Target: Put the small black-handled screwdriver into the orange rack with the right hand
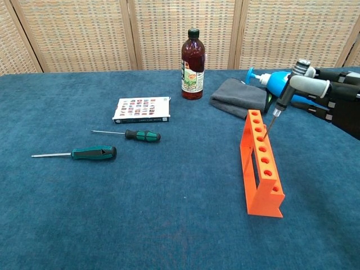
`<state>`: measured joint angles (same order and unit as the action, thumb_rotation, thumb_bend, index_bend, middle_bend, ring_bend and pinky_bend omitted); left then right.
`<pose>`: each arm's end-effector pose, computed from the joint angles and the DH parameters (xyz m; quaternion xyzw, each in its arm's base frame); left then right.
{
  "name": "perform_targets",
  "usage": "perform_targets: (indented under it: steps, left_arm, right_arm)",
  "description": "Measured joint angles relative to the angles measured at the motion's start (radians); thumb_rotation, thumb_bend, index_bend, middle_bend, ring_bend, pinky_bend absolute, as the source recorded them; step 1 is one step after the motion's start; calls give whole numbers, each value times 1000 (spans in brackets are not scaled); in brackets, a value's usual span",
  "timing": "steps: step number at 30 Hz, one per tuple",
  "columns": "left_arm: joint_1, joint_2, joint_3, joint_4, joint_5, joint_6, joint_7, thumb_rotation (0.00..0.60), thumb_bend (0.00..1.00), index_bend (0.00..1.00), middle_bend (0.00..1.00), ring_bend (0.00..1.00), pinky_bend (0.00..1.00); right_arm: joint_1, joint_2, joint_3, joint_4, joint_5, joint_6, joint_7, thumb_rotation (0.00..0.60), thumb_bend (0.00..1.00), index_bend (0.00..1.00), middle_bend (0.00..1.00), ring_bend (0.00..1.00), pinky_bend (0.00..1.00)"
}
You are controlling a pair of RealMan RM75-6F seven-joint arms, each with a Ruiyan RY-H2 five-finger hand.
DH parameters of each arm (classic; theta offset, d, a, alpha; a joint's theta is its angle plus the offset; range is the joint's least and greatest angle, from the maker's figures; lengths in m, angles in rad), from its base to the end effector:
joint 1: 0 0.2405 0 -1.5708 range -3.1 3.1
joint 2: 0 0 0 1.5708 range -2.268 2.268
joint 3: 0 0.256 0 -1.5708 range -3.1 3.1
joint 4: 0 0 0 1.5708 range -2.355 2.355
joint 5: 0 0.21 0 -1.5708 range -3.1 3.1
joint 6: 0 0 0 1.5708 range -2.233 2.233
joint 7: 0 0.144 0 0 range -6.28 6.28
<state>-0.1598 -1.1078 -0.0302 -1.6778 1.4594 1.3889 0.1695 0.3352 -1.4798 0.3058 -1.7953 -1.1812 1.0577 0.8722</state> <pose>-0.2965 0.1975 0.1430 -0.6445 -0.3702 -0.3367 0.5781 -0.1814 -0.2710 0.0272 0.2144 -0.7653 0.5962 0.1131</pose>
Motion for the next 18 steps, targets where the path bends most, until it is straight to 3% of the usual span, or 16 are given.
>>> perform_targets:
  steps: [18]
  left_arm:
    - [-1, -1, 1, 1, -2, -3, 1, 600, 0, 0, 0, 0, 0]
  right_arm:
    - [-6, -33, -30, 41, -49, 2, 12, 600, 302, 627, 36, 0, 0]
